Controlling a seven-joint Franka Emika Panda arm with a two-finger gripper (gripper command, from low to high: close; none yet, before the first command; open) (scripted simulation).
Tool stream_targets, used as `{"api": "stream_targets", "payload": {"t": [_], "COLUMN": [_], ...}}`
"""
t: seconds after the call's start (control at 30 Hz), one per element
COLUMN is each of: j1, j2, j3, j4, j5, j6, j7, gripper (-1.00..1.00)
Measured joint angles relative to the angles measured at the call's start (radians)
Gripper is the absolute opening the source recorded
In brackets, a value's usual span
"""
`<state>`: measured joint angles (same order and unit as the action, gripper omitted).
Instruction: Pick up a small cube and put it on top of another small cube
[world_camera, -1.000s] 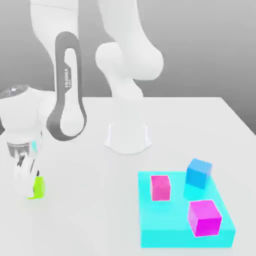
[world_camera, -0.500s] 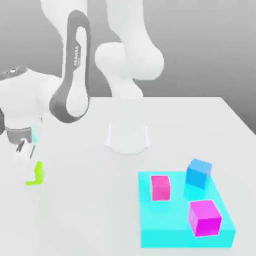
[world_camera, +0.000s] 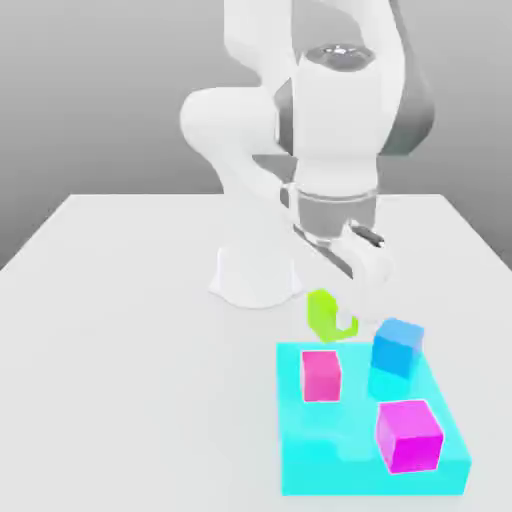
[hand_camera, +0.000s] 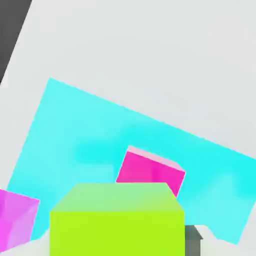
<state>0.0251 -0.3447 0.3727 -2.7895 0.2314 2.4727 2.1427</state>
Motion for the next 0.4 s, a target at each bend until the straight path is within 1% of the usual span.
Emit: {"api": "stream_targets", "payload": {"t": [0.07,0.1,0.17,0.3,0.33,0.4], "j1": [0.072,0.088,0.088,0.065,0.062,0.062], "j2": [-0.044,-0.042,-0.001,0.119,0.142,0.142], "j3": [0.071,0.096,0.128,0.164,0.169,0.169], "j4": [-0.007,-0.012,-0.023,-0.046,-0.05,-0.05], "j5": [0.034,0.039,0.028,-0.009,-0.016,-0.016], "j6": [-0.038,-0.033,0.015,0.155,0.183,0.183], "j7": [0.082,0.109,0.141,0.179,0.185,0.185], "gripper": [-1.0,-1.0,-1.0,-1.0,1.0,1.0]}}
